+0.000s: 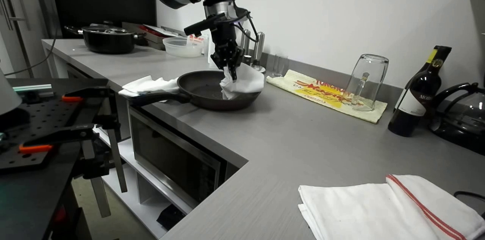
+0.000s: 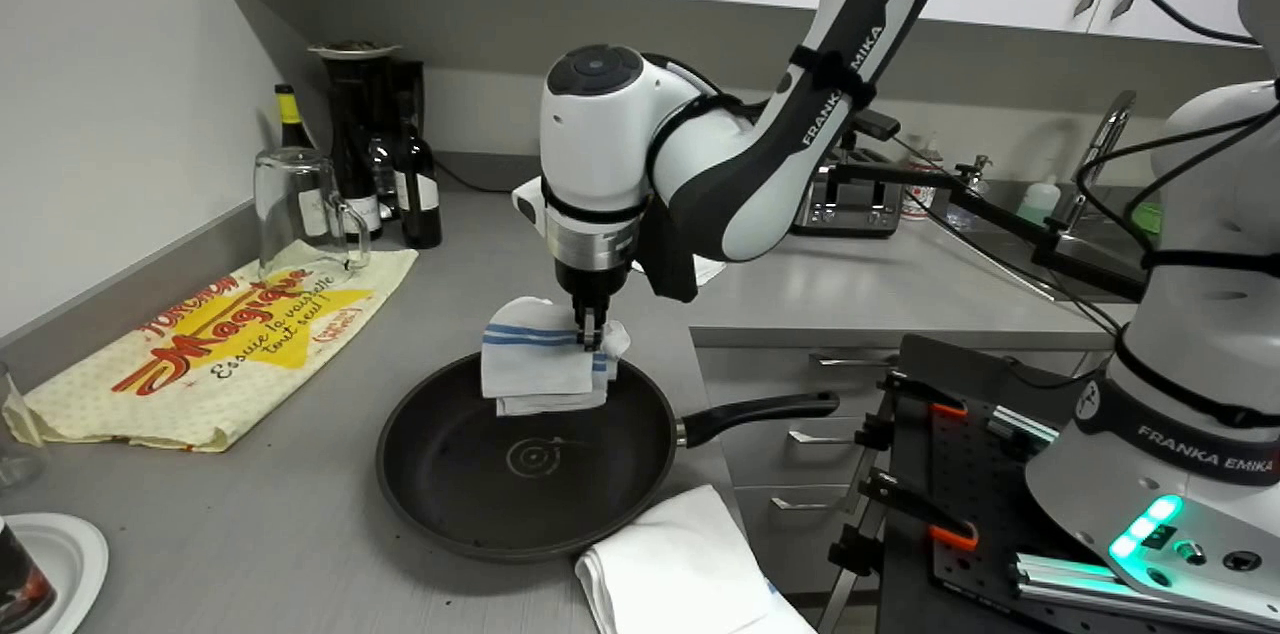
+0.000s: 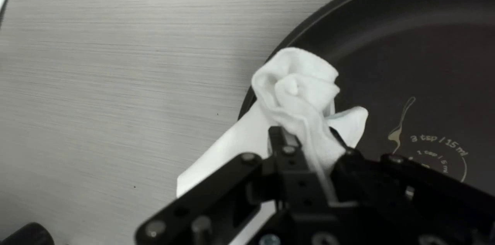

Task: Use the towel to wipe the pan.

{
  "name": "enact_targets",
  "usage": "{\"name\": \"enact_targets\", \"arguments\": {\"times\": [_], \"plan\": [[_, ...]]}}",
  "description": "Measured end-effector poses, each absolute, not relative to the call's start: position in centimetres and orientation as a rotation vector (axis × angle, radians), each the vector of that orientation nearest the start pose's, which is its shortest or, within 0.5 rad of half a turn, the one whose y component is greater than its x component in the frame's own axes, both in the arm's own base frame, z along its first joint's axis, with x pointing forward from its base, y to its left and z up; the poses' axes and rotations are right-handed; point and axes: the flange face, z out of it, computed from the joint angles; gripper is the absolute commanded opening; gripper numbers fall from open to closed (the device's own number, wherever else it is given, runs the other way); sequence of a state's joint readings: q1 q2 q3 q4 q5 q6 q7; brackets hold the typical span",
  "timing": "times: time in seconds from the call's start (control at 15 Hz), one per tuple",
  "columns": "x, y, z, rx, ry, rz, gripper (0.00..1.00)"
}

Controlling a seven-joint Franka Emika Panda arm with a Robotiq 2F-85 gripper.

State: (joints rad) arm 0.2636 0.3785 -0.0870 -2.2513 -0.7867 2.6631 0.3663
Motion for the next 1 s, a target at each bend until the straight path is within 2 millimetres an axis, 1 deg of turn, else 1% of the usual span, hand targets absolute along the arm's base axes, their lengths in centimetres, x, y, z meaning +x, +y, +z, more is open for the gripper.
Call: {"name": "enact_targets", "arguments": {"times": [0.27, 0.6, 1.0], "plan": [[52.0, 11.7, 18.1, -3.431, -0.959, -0.301, 0.03], [50.9, 12.5, 16.9, -3.447, -1.136, -0.439, 0.03], [49.2, 13.0, 15.4, -3.412, -1.371, -0.575, 0.03]]}}
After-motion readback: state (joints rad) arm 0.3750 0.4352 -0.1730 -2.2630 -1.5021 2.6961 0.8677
